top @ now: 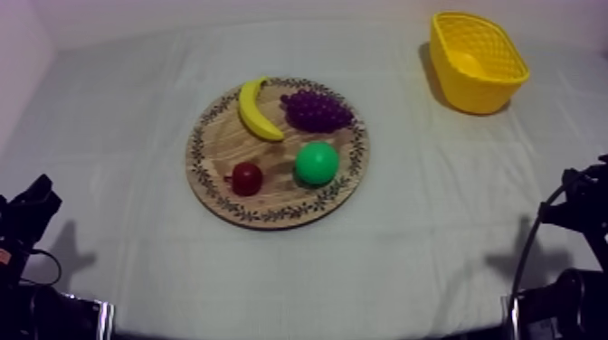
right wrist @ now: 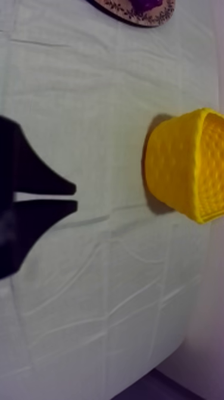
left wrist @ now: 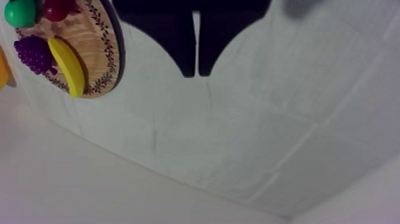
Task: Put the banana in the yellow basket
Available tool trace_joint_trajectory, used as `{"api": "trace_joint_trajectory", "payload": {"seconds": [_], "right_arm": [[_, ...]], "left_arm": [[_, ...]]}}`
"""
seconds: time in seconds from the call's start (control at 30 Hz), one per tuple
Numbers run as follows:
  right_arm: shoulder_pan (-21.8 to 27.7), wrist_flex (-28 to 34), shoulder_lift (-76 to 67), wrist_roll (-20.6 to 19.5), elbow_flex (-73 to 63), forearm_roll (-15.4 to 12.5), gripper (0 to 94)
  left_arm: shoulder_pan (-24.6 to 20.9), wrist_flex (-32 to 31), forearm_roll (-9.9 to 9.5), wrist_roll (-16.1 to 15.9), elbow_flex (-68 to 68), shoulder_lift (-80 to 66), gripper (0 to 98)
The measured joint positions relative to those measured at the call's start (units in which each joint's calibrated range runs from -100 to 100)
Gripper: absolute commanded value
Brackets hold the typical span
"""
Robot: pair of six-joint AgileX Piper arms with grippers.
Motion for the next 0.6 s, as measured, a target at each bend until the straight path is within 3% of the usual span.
{"api": "trace_joint_trajectory", "payload": {"seconds": [0.13,0.43,0.6], "right_arm": [[-0.86,0.0,0.0,-0.95,0.0,0.0,0.7],[-1.26,0.0,0.0,-8.77,0.0,-0.06,0.6],[-1.46,0.0,0.0,-8.85,0.0,-0.06,0.6]], "left_arm": [[0.0,0.0,0.0,-0.02,0.0,0.0,0.1],[0.0,0.0,0.0,-0.02,0.0,0.0,0.1],[0.0,0.0,0.0,-0.02,0.0,0.0,0.1]]}}
